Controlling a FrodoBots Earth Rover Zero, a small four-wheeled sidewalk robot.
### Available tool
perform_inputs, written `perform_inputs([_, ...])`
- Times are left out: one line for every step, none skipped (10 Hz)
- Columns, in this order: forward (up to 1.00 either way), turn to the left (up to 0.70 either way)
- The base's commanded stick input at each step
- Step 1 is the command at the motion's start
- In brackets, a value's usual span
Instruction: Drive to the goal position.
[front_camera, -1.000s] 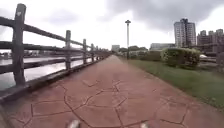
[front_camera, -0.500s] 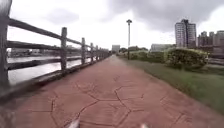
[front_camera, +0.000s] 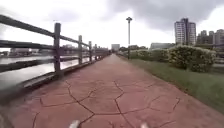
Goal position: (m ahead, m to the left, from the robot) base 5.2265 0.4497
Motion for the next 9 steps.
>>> perform_inputs([0.7,0.0])
perform_inputs([0.7,0.0])
perform_inputs([0.7,0.0])
perform_inputs([0.7,0.0])
perform_inputs([0.7,0.0])
perform_inputs([0.7,0.0])
perform_inputs([0.7,0.0])
perform_inputs([0.7,0.0])
perform_inputs([0.7,0.0])
